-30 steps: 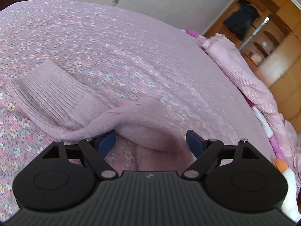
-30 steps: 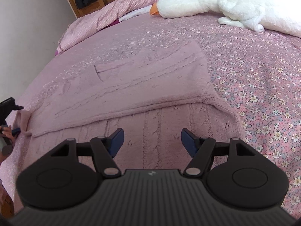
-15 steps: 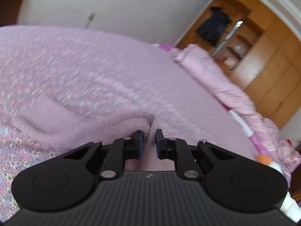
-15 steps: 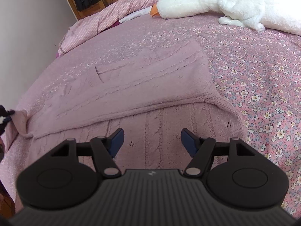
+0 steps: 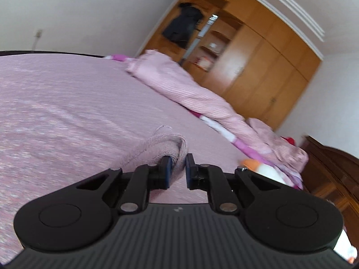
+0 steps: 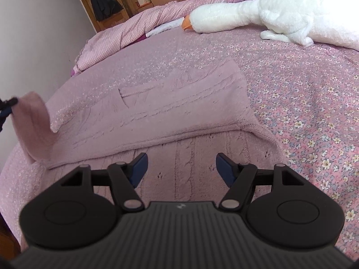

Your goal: Fold small clothes

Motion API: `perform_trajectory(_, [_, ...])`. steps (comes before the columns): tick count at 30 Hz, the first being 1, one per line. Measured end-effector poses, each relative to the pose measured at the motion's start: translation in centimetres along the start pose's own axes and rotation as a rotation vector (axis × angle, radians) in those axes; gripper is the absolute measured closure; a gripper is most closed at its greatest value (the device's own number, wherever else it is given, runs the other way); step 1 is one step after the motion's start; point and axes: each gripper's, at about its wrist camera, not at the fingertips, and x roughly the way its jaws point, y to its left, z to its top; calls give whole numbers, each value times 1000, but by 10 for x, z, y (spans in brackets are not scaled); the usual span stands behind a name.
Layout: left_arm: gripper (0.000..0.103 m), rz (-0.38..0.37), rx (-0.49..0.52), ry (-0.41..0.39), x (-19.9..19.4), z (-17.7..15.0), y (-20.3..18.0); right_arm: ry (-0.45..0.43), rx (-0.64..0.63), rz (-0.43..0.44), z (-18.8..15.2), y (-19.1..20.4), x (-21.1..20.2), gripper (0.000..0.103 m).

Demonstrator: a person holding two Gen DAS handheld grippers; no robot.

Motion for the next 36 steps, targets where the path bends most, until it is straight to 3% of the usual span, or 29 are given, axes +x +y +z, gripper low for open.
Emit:
perform_trajectory(5, [89,-74,71,74,10,-32,-45,-11,11,-6,0,-8,-3,34])
perform_trajectory(10, [89,-97,138,208,29,-85,-71,-11,29,-14,-1,-18,-3,34])
perform_trajectory(15, [89,-66,198,359,48,-137,-70,-4,43,-15,-2,-23,-2,34])
perform_trajectory(18, [88,-50,206,425,54,-151,-61,3,38,-4,-2,-21,1,34])
perform_trajectory(20, [87,-47,219,444,53,-156,-55,13,26,15,1,-17,5,34])
perform_trajectory(23, [71,-44,230,460,52,-153,-49,25,6,58,8,-7,11,34])
perform_trajectory(25, [53,-42,236,462,46,-147,-46,36,-1,97,14,2,18,34])
perform_trajectory(28, [41,-18,281,449,33,-141,-44,59,-8,158,24,20,28,34])
perform_trajectory(36, [35,133,379,411,0,-126,-19,115,-28,294,44,81,65,34])
